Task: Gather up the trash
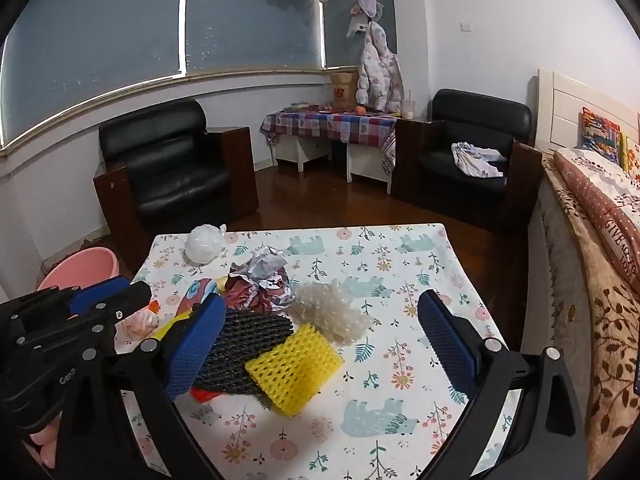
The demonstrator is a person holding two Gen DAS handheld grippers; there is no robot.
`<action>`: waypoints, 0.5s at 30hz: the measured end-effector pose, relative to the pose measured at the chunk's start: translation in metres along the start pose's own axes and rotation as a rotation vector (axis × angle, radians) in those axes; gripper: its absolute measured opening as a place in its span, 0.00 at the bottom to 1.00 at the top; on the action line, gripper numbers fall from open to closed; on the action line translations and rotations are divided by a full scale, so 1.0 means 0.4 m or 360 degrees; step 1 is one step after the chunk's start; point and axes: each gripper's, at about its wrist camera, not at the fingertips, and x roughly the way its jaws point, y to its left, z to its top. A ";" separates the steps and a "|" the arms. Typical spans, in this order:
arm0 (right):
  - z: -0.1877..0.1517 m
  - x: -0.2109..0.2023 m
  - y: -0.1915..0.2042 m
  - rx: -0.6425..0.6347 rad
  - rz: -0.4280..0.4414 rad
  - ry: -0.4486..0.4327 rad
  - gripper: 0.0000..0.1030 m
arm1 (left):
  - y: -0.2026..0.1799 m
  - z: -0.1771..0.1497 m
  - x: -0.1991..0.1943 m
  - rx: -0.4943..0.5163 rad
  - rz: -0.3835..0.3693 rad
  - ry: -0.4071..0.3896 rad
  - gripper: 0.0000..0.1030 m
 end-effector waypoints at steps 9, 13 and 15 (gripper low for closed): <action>0.001 0.001 0.002 0.0001 0.0015 0.0003 0.95 | 0.011 0.005 0.000 -0.0021 -0.0001 -0.0003 0.24; -0.002 0.003 0.006 0.0004 0.0011 0.0015 0.95 | 0.013 0.005 0.000 -0.0020 0.0003 -0.0003 0.24; 0.004 0.002 0.007 0.0006 0.0013 0.0013 0.95 | 0.016 0.005 0.001 -0.0023 0.0003 0.0000 0.24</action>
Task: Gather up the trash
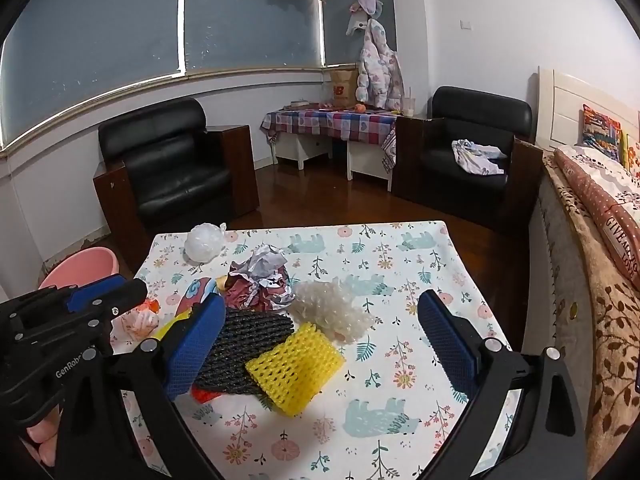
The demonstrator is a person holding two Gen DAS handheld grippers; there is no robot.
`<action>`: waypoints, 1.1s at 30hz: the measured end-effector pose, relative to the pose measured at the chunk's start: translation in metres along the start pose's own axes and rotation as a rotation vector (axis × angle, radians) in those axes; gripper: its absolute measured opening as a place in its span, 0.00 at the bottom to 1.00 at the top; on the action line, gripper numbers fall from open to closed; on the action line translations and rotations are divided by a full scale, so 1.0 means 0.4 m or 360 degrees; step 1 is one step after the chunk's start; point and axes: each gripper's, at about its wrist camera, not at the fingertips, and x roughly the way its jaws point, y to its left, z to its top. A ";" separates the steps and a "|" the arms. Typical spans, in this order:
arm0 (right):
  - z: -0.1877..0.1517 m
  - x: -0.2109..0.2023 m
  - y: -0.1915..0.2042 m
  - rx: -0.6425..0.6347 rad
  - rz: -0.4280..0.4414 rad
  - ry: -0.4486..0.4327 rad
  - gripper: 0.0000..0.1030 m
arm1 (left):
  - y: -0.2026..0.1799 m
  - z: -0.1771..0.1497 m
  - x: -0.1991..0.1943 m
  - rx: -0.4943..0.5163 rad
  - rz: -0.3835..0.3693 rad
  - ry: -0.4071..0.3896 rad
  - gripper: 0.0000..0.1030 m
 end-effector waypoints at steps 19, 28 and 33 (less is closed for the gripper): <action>-0.014 0.008 0.003 -0.0004 0.0023 0.0020 0.95 | 0.014 -0.012 0.014 -0.0027 0.0036 0.0016 0.24; -0.019 0.011 0.009 -0.0009 0.0024 0.0027 0.95 | 0.015 -0.016 0.019 -0.0035 0.0037 0.0029 0.24; -0.019 0.011 0.008 -0.0008 0.0023 0.0027 0.95 | 0.016 -0.017 0.018 -0.0036 0.0037 0.0029 0.24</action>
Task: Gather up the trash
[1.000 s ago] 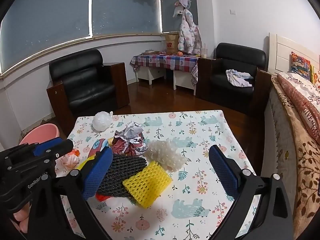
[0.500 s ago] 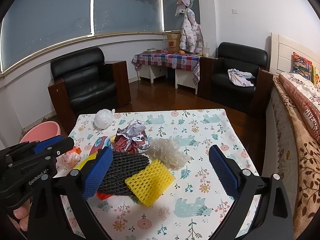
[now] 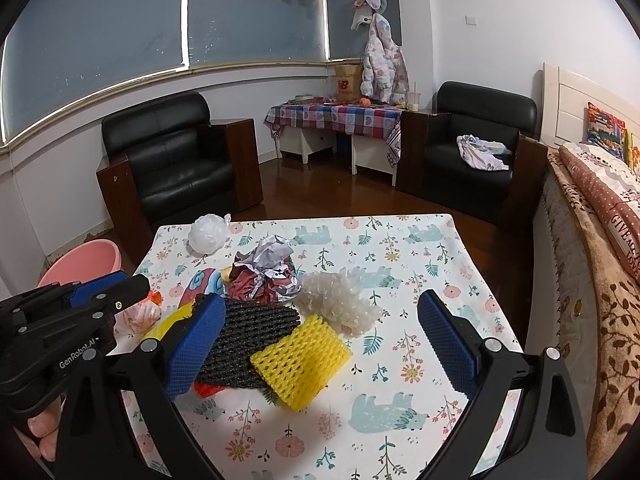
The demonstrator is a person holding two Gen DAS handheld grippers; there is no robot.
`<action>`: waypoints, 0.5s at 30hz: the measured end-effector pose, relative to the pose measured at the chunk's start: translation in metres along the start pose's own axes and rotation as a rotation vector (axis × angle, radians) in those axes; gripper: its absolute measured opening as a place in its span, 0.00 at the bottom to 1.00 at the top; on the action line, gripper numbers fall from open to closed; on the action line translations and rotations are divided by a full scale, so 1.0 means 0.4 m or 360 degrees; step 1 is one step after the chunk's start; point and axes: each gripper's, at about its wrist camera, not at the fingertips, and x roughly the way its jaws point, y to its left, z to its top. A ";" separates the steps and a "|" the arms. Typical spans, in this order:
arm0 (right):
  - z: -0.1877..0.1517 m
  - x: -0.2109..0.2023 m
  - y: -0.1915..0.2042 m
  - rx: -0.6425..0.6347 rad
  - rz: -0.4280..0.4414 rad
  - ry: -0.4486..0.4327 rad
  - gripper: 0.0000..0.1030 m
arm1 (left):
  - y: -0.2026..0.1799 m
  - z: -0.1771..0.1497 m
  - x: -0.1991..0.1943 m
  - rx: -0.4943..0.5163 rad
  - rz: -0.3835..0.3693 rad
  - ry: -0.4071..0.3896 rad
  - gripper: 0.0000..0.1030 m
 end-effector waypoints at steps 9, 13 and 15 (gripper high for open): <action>-0.010 0.006 -0.005 0.0016 0.0002 0.0008 0.95 | 0.001 0.000 0.000 -0.0001 -0.0001 0.0000 0.24; -0.011 0.006 -0.004 0.0013 0.0005 0.0013 0.95 | 0.001 0.001 0.001 -0.0002 -0.0001 0.0001 0.24; -0.011 0.007 -0.005 0.0014 -0.0001 0.0015 0.95 | 0.000 0.000 0.000 -0.0001 -0.0001 0.0002 0.24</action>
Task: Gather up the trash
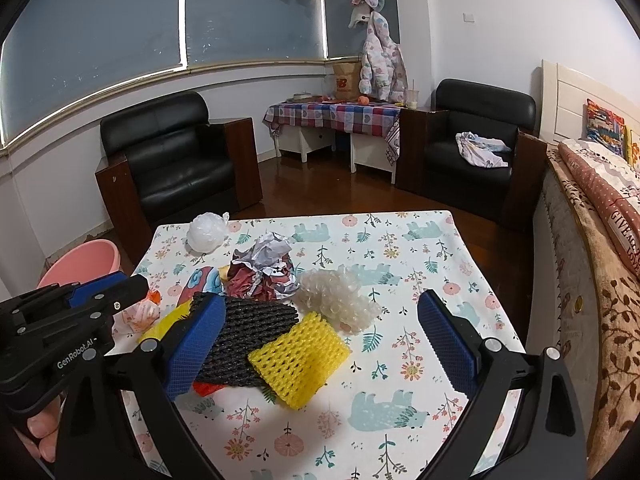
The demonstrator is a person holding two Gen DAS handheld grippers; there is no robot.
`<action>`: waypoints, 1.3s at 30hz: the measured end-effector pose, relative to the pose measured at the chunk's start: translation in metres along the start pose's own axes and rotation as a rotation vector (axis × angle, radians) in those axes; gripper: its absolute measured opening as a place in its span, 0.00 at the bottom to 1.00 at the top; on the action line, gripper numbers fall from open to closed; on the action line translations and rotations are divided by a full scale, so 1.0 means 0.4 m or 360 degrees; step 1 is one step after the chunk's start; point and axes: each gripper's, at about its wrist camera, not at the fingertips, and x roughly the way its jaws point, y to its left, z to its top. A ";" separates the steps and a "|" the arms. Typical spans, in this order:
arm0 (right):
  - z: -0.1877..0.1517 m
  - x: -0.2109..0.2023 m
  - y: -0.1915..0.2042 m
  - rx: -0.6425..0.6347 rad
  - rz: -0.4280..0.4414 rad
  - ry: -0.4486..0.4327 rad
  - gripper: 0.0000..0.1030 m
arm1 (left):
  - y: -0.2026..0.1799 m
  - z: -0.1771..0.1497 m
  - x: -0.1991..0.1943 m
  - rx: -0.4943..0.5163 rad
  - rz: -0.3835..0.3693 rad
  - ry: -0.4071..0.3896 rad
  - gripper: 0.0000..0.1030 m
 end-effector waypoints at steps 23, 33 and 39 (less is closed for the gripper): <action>-0.002 0.012 -0.012 0.0035 -0.0019 0.0034 0.95 | -0.001 -0.020 0.011 -0.0005 -0.0001 0.0018 0.24; -0.005 0.012 -0.010 0.0035 0.0003 0.0038 0.95 | 0.001 -0.022 0.015 -0.0004 -0.0003 0.0027 0.24; -0.005 0.011 -0.017 0.0044 0.0019 0.0042 0.95 | 0.003 -0.024 0.019 -0.0007 -0.0022 0.0041 0.24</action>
